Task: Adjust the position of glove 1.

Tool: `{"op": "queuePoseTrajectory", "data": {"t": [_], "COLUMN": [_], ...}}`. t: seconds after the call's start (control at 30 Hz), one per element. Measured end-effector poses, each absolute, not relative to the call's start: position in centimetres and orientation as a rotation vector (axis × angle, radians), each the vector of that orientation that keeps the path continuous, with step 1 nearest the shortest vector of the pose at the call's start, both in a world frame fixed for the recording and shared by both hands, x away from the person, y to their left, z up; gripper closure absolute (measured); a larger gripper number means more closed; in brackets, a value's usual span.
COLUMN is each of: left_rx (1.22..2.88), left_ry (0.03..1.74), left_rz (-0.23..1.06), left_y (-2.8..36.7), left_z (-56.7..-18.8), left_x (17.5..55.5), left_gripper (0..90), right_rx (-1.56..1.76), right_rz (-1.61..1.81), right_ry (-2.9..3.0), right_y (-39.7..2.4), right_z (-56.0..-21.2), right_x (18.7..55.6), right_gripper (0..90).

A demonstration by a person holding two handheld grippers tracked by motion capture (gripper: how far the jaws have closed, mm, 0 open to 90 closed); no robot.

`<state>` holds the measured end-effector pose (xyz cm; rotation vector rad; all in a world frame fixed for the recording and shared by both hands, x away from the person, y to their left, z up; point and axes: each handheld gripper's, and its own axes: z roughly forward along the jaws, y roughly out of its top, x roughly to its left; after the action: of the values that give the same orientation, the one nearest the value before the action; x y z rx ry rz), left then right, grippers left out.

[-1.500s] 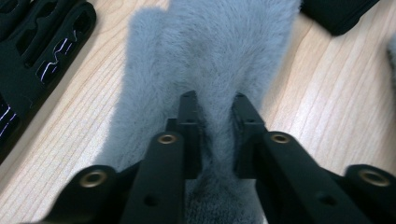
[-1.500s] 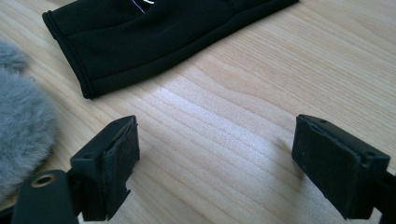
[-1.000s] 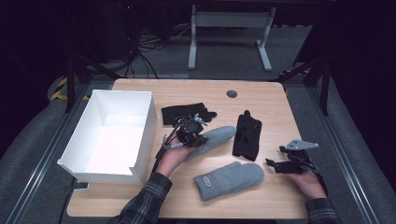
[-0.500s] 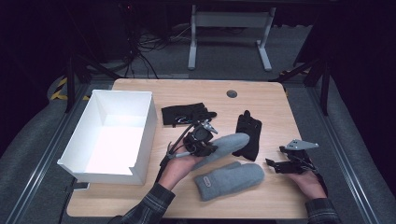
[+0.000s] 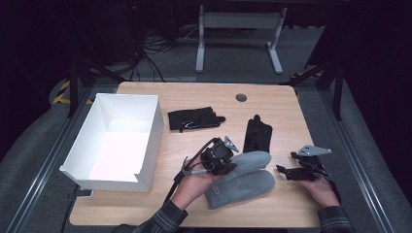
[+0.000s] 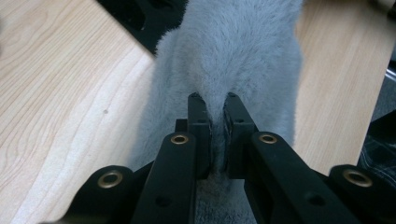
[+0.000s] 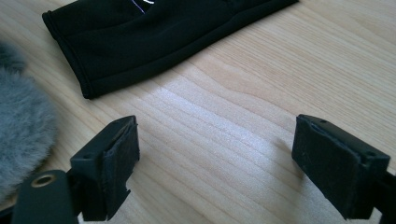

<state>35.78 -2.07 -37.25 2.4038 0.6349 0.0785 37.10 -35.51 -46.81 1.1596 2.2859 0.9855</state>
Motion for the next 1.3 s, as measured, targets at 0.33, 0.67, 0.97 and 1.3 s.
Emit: {"op": "queuePoseTrajectory", "data": {"t": [0.33, 0.67, 0.97, 1.3], "left_rx": [2.466, 2.407, 2.356, 2.37], "left_ry": [0.59, 0.529, 0.498, 0.509], "left_rz": [0.053, 0.008, 0.029, -0.095], "left_y": [-4.5, -4.2, -3.1, -3.4], "left_z": [-39.0, -39.2, -37.3, -39.0], "left_x": [34.3, 34.3, 36.1, 39.5], "left_gripper": [84.5, 60.1, 45.6, 31.4], "right_rx": [1.16, 1.16, 1.16, 1.16], "right_rz": [0.985, 0.985, 0.985, 0.985], "right_ry": [2.285, 2.286, 2.286, 2.286], "right_y": [-35.5, -35.5, -35.5, -35.5], "right_z": [-46.8, -46.8, -46.8, -46.8], "right_x": [37.1, 37.1, 37.1, 37.1], "right_gripper": [15.5, 15.5, 15.5, 15.4]}}
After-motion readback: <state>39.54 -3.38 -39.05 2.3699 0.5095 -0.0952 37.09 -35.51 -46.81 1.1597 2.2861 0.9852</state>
